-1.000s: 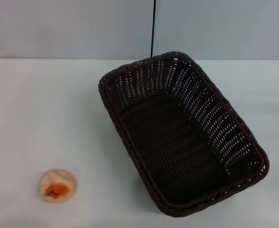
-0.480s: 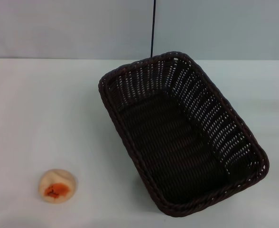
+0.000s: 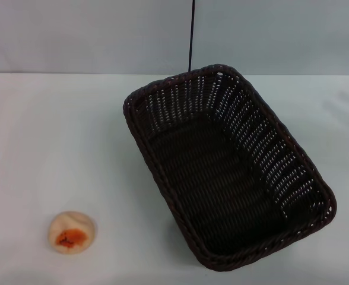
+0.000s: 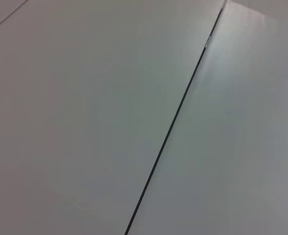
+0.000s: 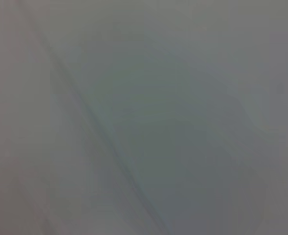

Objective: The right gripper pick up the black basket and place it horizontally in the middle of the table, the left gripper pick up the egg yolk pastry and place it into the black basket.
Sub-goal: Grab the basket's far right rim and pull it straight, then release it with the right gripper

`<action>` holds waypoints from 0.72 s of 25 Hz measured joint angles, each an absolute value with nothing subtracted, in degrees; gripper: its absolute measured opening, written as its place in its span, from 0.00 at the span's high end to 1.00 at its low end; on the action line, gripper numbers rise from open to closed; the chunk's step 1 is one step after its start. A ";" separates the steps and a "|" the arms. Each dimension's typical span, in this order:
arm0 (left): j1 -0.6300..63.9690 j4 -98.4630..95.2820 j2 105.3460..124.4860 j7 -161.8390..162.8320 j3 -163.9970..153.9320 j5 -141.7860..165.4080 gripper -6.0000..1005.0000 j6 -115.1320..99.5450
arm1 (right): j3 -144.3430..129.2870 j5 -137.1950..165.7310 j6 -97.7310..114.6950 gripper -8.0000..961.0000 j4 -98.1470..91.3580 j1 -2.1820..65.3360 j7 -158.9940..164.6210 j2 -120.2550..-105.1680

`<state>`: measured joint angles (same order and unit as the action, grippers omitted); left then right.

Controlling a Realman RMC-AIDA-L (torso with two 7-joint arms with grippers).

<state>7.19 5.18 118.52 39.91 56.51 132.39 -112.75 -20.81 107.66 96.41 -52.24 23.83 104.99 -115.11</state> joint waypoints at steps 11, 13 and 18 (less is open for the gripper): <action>6.69 5.18 118.63 39.45 55.25 132.54 0.27 -112.66 | -31.00 138.47 110.18 0.32 -61.70 40.67 124.24 -110.71; 6.68 5.18 118.63 39.45 55.13 132.54 0.28 -112.66 | -32.68 139.92 109.98 0.32 -61.50 41.69 124.50 -110.68; 6.60 5.18 118.70 39.34 54.22 132.54 0.28 -112.61 | -39.75 141.85 107.71 0.32 -60.86 43.40 125.92 -111.07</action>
